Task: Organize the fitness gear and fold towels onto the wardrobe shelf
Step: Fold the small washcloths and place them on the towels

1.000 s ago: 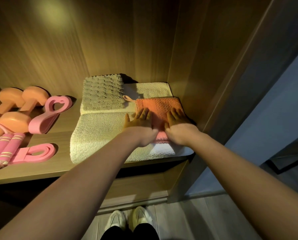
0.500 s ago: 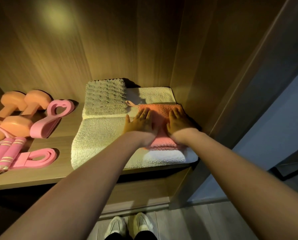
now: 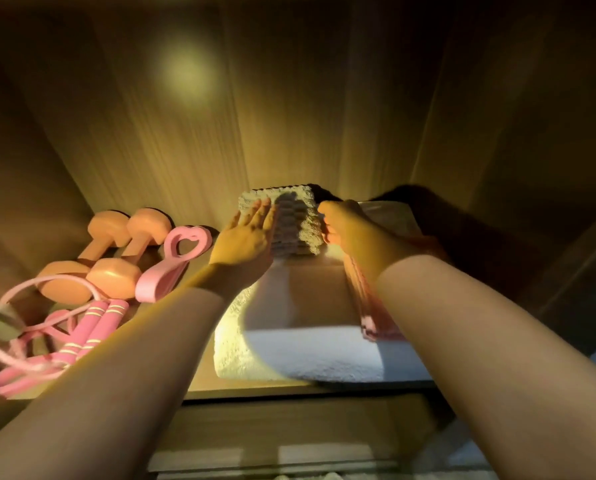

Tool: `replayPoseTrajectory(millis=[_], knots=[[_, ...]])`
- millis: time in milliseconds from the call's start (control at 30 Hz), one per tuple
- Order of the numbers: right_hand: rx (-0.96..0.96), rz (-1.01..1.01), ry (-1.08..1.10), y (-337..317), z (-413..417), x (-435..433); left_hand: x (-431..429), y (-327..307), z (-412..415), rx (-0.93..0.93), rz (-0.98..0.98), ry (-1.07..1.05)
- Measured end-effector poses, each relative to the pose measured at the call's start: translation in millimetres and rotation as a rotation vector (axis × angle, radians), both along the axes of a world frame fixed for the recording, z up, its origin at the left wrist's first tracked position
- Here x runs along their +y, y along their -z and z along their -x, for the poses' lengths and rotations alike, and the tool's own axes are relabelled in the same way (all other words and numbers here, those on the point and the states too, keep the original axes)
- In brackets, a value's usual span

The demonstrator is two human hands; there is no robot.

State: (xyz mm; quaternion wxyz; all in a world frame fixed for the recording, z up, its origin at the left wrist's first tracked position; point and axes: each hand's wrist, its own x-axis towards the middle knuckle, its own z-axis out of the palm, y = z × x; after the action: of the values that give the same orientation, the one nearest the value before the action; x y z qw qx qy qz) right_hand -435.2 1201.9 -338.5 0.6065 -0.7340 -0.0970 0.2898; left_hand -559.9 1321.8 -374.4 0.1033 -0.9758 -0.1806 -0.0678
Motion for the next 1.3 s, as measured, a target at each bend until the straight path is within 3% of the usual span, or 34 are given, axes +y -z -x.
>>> replayPoseTrajectory(millis=[167,333,433,633,800,933,1100,1300], knots=[[0.132,0.108,-0.038,15.1,-12.9,18.2,21.6,10.5,-8.9,0.106,0.045,0.072],[0.263,0.039,-0.101,19.3,-18.3,27.1,32.3,19.9,-9.7,0.081,0.06,0.096],[0.228,0.028,-0.133,17.5,-12.5,34.5,35.2,21.4,-7.3,0.061,0.052,0.092],[0.211,-0.143,-0.129,1.6,-0.4,40.1,24.9,12.0,9.9,-0.159,0.098,0.04],[0.332,-0.3,-0.139,-13.6,16.1,28.8,11.3,-9.7,28.2,-0.298,0.011,-0.008],[0.386,-0.337,-0.136,-16.8,35.1,2.5,-0.6,-23.6,54.5,-0.305,-0.1,0.073],[0.32,-0.265,-0.106,-1.3,62.6,-33.3,-29.8,-20.3,88.2,-0.309,-0.253,0.216],[0.343,0.072,-0.088,30.7,86.5,-63.0,-62.8,14.8,122.8,-0.15,-0.267,0.325]])
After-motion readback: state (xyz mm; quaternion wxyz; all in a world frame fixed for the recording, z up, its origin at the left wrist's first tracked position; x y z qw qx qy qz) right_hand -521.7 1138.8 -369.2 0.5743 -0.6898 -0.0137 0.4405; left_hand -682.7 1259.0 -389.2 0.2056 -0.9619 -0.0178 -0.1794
